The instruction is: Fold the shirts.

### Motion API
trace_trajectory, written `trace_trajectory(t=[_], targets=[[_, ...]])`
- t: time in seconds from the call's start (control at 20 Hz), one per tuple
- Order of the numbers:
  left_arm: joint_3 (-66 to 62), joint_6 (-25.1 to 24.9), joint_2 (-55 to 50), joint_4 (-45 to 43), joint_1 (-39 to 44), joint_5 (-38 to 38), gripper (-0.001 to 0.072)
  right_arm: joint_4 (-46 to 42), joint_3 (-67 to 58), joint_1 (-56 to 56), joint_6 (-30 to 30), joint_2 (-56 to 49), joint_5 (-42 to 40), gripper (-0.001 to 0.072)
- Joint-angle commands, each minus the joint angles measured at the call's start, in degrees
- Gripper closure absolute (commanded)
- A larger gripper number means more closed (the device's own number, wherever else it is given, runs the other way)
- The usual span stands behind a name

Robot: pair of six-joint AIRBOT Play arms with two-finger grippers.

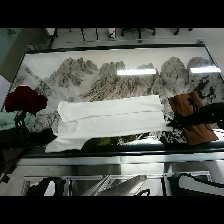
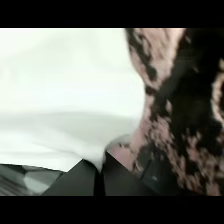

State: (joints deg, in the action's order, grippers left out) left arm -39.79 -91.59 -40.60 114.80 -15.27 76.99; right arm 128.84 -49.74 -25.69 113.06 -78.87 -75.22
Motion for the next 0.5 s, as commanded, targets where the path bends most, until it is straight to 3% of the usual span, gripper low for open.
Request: trace_trajectory(t=[0.0, 0.2, 0.45], targets=[[-9.42, -1.95, -9.09, 4.87, 1.60, -6.27, 0.0692, 7.50, -7.02, 4.42, 1.84, -0.52, 6.45, 0.0689], [-25.11, -1.81, -29.27, 4.83, 7.91, -11.06, 0.0692, 7.43, -16.50, 9.49, 1.60, -8.68, 12.55, 0.0689], [-38.75, -1.79, -49.24, 4.72, 11.74, -11.06, 0.0692, 7.48, -22.45, 9.84, 1.03, -18.14, 15.26, 0.0688]])
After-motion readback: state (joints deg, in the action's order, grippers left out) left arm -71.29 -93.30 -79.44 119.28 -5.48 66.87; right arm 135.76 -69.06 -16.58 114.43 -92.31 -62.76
